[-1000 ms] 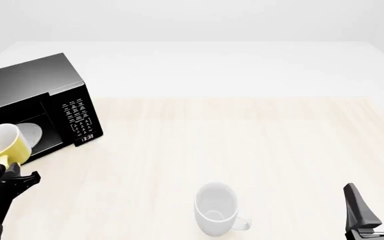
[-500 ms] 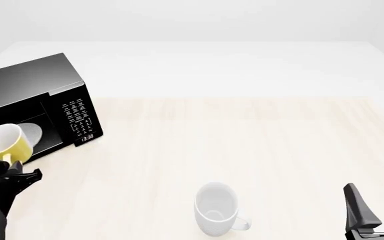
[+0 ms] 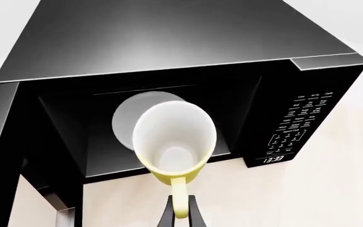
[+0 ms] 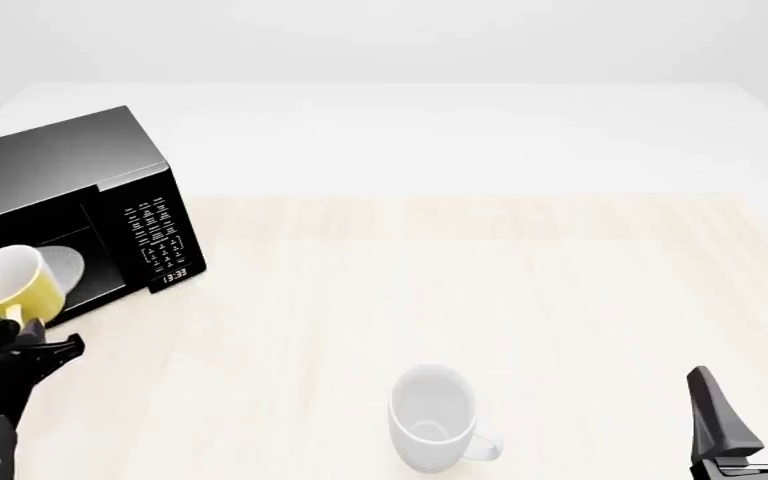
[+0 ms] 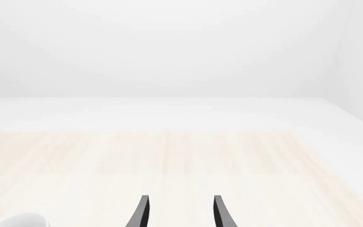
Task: Put the yellow and white mug in the microwave and close it.
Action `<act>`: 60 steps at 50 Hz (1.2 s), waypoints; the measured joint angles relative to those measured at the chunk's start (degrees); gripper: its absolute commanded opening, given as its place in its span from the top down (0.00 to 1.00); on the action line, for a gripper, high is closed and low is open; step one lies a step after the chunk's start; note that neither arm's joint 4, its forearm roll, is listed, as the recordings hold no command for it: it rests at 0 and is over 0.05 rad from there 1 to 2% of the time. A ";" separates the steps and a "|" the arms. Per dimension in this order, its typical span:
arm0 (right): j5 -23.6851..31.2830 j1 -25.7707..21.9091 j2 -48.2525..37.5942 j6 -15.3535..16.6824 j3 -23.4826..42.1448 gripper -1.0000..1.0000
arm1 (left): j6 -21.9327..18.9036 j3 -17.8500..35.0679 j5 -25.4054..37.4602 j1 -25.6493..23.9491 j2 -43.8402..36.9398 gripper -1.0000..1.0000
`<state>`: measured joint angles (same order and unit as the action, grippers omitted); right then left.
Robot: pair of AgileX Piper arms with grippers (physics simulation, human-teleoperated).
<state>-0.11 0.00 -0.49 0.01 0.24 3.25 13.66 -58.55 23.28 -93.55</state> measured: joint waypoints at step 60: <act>0.00 0.00 0.00 0.00 0.00 0.00 | 0.64 6.73 -0.24 2.33 -4.72 1.00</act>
<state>-0.11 0.00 -0.49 0.01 0.24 3.89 20.38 -58.80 25.61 -98.27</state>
